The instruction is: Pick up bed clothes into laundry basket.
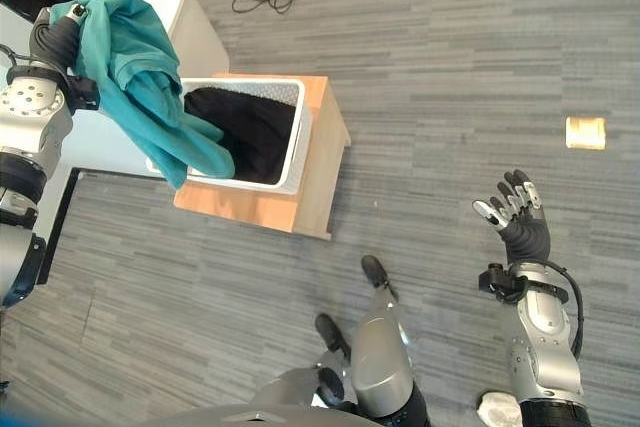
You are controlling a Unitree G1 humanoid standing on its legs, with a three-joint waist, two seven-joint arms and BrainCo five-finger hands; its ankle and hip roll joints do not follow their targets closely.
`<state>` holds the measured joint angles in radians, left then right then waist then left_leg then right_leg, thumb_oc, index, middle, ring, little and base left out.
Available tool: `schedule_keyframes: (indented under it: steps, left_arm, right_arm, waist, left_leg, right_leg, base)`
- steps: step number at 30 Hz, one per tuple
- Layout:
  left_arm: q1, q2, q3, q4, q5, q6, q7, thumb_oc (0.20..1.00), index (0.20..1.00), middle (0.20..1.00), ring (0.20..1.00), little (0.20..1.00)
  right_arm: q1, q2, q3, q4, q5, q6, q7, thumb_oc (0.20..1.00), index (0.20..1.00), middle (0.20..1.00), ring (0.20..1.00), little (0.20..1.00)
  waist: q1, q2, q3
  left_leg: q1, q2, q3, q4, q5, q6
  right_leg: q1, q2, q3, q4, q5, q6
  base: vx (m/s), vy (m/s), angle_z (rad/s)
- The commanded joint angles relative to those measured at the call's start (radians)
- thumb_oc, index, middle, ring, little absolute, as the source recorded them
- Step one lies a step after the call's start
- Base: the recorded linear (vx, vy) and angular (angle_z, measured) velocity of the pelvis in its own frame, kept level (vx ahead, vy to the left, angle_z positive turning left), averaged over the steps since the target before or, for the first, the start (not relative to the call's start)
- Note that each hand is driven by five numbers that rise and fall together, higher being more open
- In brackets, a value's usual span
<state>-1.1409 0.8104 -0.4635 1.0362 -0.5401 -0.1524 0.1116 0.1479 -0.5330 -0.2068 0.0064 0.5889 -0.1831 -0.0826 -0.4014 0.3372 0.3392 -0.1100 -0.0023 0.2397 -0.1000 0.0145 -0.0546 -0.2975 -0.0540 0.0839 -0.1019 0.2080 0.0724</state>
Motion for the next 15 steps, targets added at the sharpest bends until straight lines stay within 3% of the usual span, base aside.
schedule_keyframes:
  steps: [1, 8, 9, 10, 15]
  left_arm:
    - [-0.145, 0.093, 0.002, 0.072, 0.065, -0.034, 0.033, 0.2, 0.2, 0.2, 0.2, 0.2]
    - [-0.141, 0.044, -0.041, 0.114, 0.108, 0.004, -0.028, 0.2, 0.2, 0.2, 0.2, 0.2]
    - [-0.154, 0.046, -0.053, 0.119, 0.118, 0.005, -0.034, 0.564, 0.564, 0.564, 0.564, 0.564]
    - [-0.165, 0.053, -0.056, 0.123, 0.123, 0.005, -0.03, 1.0, 1.0, 1.0, 1.0, 1.0]
    - [-0.164, 0.074, -0.059, 0.137, 0.155, 0.012, -0.032, 1.0, 1.0, 1.0, 1.0, 1.0]
  right_arm:
    - [-0.029, -0.02, -0.02, -0.065, -0.033, -0.064, -0.018, 1.0, 1.0, 1.0, 1.0, 1.0]
    - [-0.022, -0.022, -0.037, -0.068, -0.044, -0.056, -0.027, 1.0, 1.0, 1.0, 1.0, 1.0]
    - [-0.022, -0.023, -0.036, -0.062, -0.049, -0.053, -0.027, 1.0, 1.0, 1.0, 1.0, 1.0]
    - [-0.023, -0.023, -0.033, -0.057, -0.055, -0.05, -0.026, 1.0, 1.0, 1.0, 1.0, 1.0]
    - [-0.021, -0.029, -0.031, -0.058, -0.059, -0.048, -0.021, 1.0, 1.0, 1.0, 1.0, 1.0]
  waist:
    - [-0.027, -0.012, 0.006]
    - [-0.042, 0.013, 0.029]
    - [-0.044, 0.017, 0.031]
    - [-0.043, 0.02, 0.029]
    - [-0.037, 0.023, 0.019]
  left_leg:
    - [0.006, 0.031, -0.002, 0.013, 0.022, -0.04]
    - [0.003, 0.023, -0.004, 0.013, 0.021, -0.037]
    - [0.01, 0.021, -0.004, 0.013, 0.015, -0.036]
    - [0.007, 0.023, -0.002, 0.013, 0.021, -0.037]
    - [0.013, 0.024, -0.001, 0.013, 0.02, -0.037]
  right_leg:
    - [0.087, -0.042, 0.022, 0.018, -0.134, 0.07]
    - [0.086, -0.046, 0.028, 0.016, -0.13, 0.071]
    - [0.092, -0.047, 0.028, 0.018, -0.137, 0.073]
    - [0.09, -0.046, 0.029, 0.016, -0.13, 0.072]
    - [0.096, -0.044, 0.029, 0.016, -0.133, 0.07]
  base:
    - [-0.02, 0.0, -0.04]
    - [-0.01, 0.006, -0.02]
    - [0.0, 0.011, -0.03]
    - [0.0, 0.0, 0.0]
    - [0.0, 0.0, 0.0]
